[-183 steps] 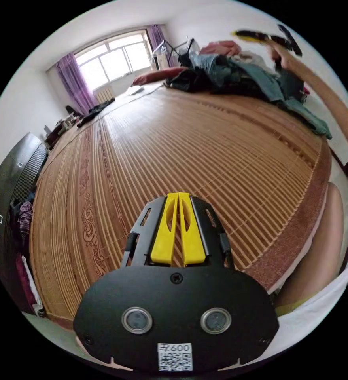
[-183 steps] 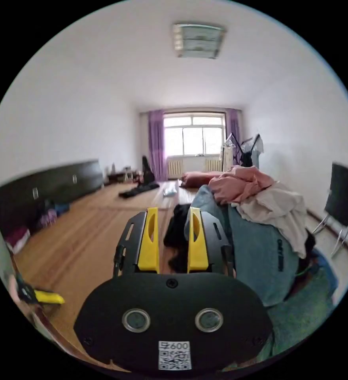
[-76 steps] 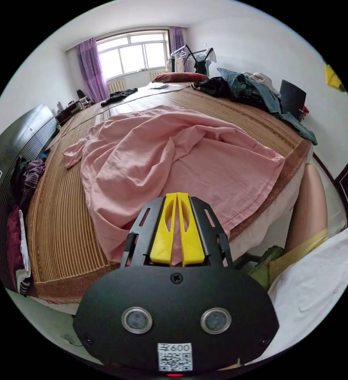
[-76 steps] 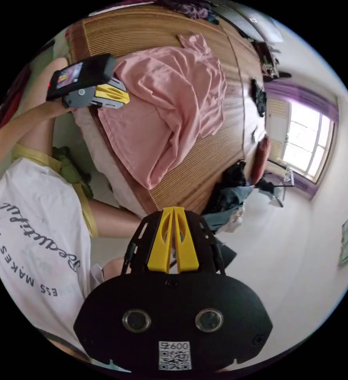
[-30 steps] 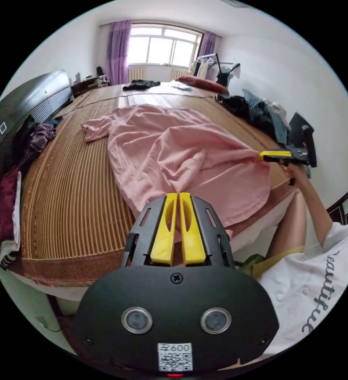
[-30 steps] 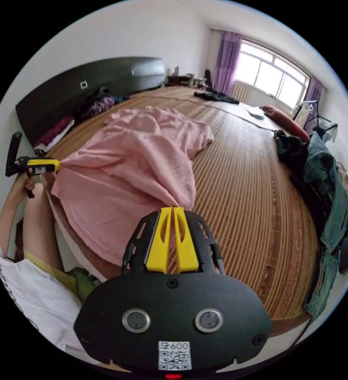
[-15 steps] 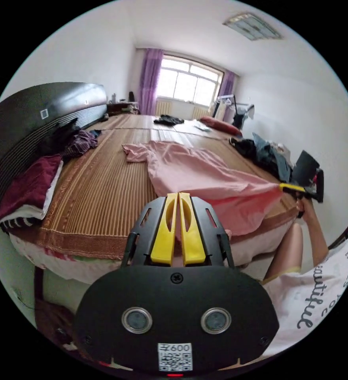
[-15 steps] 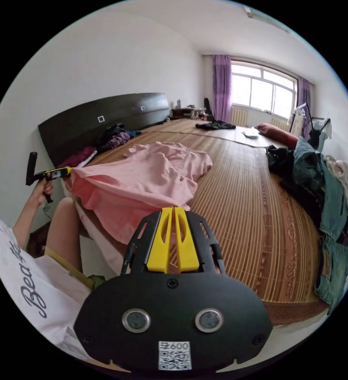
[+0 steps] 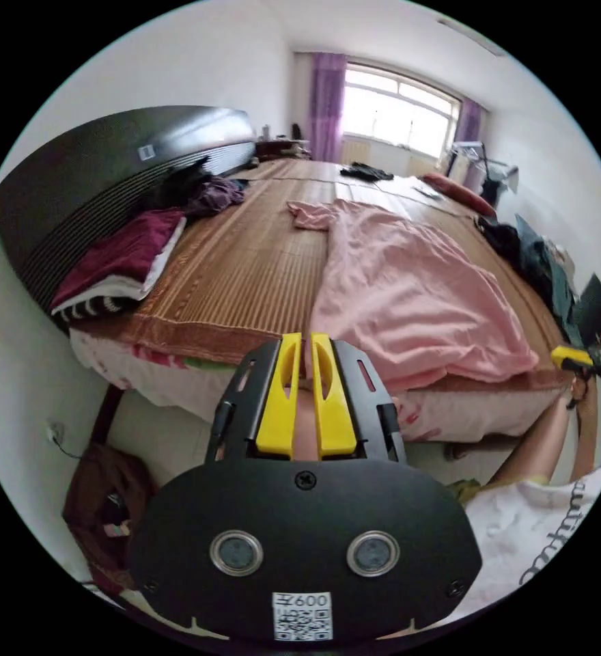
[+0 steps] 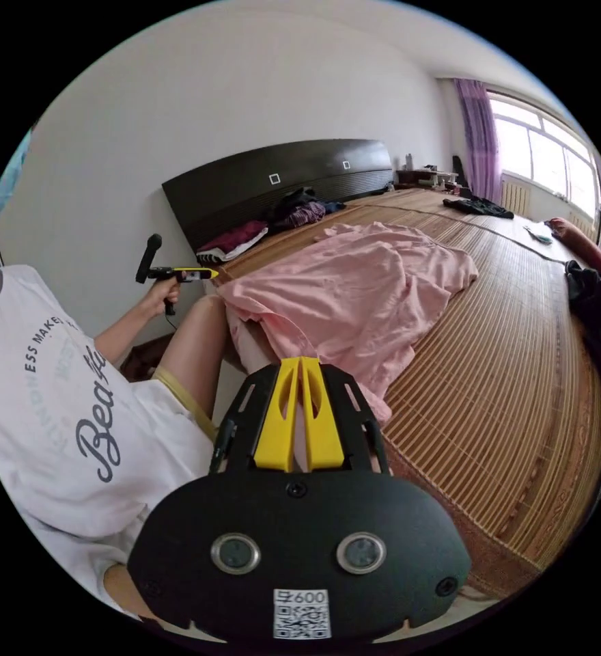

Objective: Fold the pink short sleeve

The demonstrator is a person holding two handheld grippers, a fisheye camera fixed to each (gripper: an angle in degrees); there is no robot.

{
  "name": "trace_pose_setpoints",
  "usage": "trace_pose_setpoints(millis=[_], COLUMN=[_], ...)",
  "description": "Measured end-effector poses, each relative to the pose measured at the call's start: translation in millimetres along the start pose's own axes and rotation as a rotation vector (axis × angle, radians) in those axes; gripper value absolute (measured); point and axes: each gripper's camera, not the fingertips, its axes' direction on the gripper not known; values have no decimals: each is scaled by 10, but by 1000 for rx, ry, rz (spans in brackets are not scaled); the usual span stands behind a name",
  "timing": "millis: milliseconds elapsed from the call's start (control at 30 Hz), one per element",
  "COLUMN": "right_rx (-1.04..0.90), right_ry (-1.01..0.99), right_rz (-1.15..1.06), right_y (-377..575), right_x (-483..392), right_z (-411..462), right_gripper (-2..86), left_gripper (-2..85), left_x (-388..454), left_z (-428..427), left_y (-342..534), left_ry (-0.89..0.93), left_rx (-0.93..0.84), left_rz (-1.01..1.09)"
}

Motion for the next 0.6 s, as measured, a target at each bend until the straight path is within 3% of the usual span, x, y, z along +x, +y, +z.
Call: trace_pose_setpoints(millis=[167,300,600], right_rx=[15,39,58], right_ry=[33,-52,-100], right_rz=[10,-17,-1], right_y=[-245,-428,-699], right_x=[-153,-391,-681], right_z=[-60,21,207], right_gripper=[44,63,74], left_gripper=[106,121,106], left_x=[979,1866,2563], left_z=[25,263,645], left_y=[183,559,902], left_ry=[58,163,158], left_rx=[-1,-97,-85], left_rz=[410,675,721])
